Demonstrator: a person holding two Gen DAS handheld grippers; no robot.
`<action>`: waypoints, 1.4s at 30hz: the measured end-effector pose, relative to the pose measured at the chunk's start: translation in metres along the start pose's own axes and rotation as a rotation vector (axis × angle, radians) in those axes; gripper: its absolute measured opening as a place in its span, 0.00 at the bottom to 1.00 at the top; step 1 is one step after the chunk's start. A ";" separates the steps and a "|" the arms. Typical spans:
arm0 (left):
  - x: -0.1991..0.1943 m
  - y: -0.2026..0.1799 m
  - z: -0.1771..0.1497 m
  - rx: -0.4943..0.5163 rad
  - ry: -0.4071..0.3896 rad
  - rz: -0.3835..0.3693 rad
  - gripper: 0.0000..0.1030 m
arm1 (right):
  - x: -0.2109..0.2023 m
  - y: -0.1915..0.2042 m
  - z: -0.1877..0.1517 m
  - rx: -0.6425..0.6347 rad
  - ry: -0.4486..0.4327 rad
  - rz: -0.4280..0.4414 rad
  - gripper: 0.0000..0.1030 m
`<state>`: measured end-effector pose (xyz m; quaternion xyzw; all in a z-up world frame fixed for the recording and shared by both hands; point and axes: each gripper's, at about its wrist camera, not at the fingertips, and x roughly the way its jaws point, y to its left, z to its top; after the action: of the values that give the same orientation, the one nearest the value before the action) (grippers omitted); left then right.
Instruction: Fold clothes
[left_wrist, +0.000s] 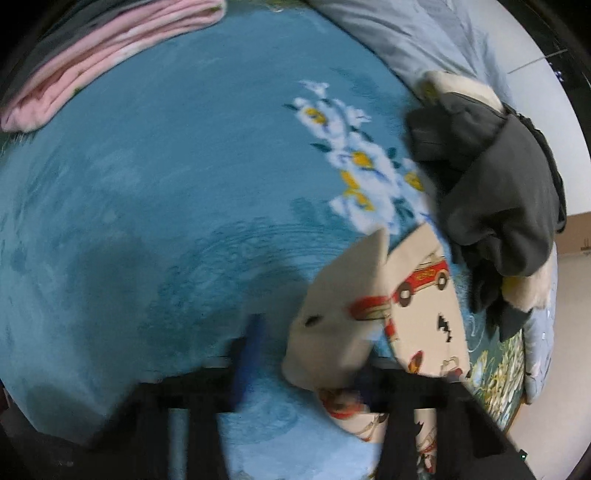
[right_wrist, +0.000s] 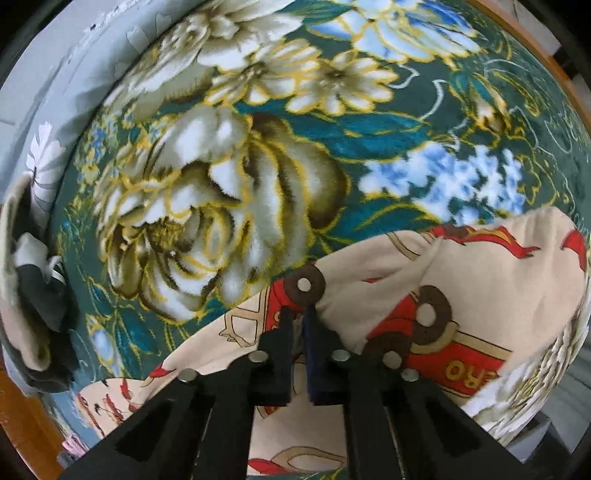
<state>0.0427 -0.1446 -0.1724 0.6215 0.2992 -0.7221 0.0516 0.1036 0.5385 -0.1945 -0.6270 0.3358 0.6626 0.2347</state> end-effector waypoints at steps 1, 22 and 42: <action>0.000 0.005 -0.002 -0.009 -0.002 -0.009 0.07 | -0.003 -0.002 -0.002 -0.007 -0.007 0.009 0.02; -0.036 0.032 -0.013 -0.061 -0.203 -0.205 0.06 | 0.009 0.014 0.009 0.217 0.022 0.003 0.36; -0.143 0.009 0.007 0.054 -0.383 -0.409 0.06 | -0.181 0.006 -0.048 -0.086 -0.320 0.353 0.01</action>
<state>0.0721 -0.1977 -0.0422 0.4015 0.3838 -0.8296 -0.0563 0.1497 0.5187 -0.0144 -0.4549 0.3704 0.7979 0.1386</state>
